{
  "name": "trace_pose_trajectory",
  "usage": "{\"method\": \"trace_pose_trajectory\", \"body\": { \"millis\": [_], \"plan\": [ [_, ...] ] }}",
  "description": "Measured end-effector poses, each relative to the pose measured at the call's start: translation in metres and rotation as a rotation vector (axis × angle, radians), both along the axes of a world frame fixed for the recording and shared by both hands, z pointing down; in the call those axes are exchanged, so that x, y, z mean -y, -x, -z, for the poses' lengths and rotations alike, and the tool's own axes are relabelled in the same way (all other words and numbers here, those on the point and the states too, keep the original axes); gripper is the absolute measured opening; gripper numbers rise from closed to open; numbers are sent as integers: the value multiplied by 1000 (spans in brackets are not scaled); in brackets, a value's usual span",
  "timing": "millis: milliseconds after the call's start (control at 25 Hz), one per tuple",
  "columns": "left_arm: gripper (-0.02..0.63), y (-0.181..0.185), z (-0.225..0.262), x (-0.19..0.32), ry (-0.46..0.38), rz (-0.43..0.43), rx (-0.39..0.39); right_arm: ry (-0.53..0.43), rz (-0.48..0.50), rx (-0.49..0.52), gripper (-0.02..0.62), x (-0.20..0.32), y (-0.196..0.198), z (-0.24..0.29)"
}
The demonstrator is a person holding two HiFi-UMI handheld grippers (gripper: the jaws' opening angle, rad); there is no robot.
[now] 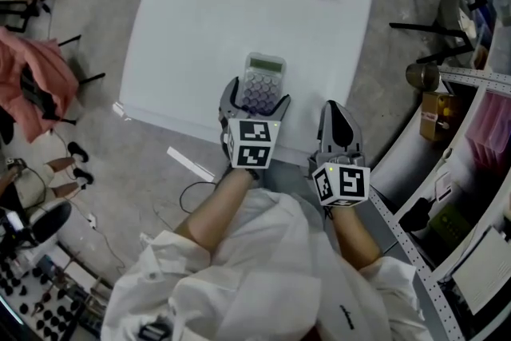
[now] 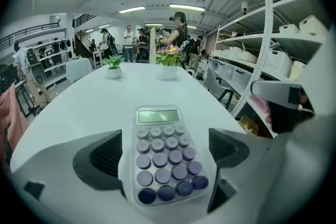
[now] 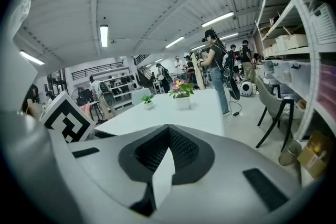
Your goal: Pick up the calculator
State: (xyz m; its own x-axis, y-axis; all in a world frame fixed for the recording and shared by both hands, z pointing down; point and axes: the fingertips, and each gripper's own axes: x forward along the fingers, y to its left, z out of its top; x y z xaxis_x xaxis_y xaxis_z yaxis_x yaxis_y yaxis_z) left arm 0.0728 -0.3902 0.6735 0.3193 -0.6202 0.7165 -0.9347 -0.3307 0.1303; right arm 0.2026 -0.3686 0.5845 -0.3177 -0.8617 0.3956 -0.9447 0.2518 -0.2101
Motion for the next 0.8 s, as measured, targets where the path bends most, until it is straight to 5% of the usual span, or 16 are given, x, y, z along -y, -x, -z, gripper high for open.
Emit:
{"method": "trace_pose_trajectory", "body": {
  "millis": [800],
  "plan": [
    [494,0,-33,5,27,19,63,52,-2,14,18,-2,0,-30]
  ]
}}
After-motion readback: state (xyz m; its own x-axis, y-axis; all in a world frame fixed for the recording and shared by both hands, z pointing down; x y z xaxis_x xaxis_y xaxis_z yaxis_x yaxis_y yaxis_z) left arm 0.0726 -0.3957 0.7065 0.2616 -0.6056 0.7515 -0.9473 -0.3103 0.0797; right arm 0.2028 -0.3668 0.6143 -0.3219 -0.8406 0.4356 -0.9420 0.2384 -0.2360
